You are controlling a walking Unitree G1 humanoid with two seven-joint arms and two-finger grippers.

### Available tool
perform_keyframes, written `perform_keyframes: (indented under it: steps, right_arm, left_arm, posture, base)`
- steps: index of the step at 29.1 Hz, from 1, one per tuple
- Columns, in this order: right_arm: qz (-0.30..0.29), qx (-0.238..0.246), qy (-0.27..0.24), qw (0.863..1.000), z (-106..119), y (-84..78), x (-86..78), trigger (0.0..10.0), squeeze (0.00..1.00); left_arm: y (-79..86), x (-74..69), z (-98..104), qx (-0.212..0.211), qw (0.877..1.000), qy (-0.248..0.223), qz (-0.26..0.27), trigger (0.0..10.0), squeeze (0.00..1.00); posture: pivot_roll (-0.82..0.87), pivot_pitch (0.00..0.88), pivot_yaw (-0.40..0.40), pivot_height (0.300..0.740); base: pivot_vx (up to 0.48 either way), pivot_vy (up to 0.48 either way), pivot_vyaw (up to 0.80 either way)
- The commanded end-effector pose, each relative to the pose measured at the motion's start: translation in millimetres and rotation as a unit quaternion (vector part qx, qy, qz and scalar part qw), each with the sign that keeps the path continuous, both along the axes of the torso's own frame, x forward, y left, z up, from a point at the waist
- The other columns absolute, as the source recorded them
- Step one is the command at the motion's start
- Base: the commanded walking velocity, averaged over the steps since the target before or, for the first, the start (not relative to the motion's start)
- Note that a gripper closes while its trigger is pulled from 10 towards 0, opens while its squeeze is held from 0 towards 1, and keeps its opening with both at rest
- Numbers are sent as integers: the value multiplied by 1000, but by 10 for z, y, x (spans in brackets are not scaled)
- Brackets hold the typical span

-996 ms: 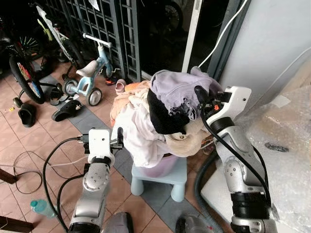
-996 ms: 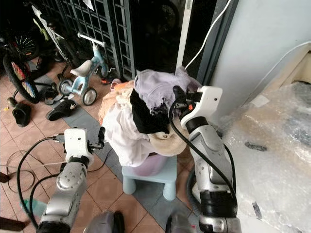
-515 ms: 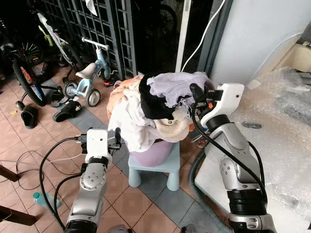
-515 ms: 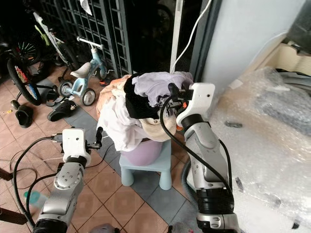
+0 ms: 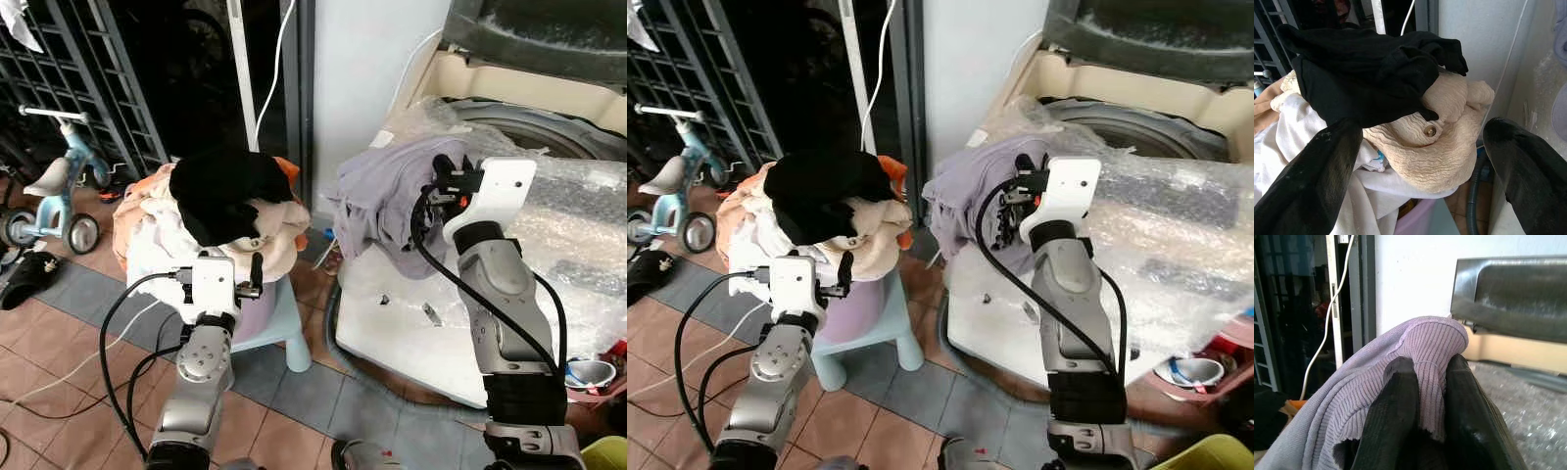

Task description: Clothes washing

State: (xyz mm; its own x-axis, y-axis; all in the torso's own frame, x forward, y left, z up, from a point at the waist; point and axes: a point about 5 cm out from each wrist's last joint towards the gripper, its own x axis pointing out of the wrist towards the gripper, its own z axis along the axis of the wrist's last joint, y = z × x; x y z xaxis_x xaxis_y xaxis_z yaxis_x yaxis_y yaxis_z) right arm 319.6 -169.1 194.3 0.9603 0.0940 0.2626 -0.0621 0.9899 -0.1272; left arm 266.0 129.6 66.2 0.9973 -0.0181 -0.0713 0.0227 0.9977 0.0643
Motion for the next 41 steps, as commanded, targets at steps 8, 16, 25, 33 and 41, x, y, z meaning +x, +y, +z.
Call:
perform_keyframes:
  steps: [8,16,25,33,41]
  right_arm:
    - [55,-97,-91,990,486,61,140,10000,0]
    - [73,-112,-110,985,658,25,301,10000,0]
    - [20,-117,-203,972,1541,-120,632,10000,0]
    - [-13,-64,-209,976,1703,-321,694,10000,0]
    - [107,-89,-93,986,869,-89,722,10000,1000]
  left_arm:
    - [-37,-7,-5,-3,1000,-5,-15,10000,0]
    - [-46,0,-4,-9,1000,-5,-13,10000,0]
    - [-41,30,3,-5,1000,-6,-11,10000,0]
    - [11,15,-4,-6,1000,-5,7,10000,0]
    - [8,16,-11,-3,1000,-3,8,10000,0]
  posture:
    - [-76,0,50,740]
    - [-73,0,49,740]
    - [-60,0,39,740]
    - [-30,0,18,740]
    - [-40,0,28,740]
  base:
    - [345,0,-794]
    - [383,0,-181]
    - [297,0,0]
    - [0,0,0]
    - [0,0,0]
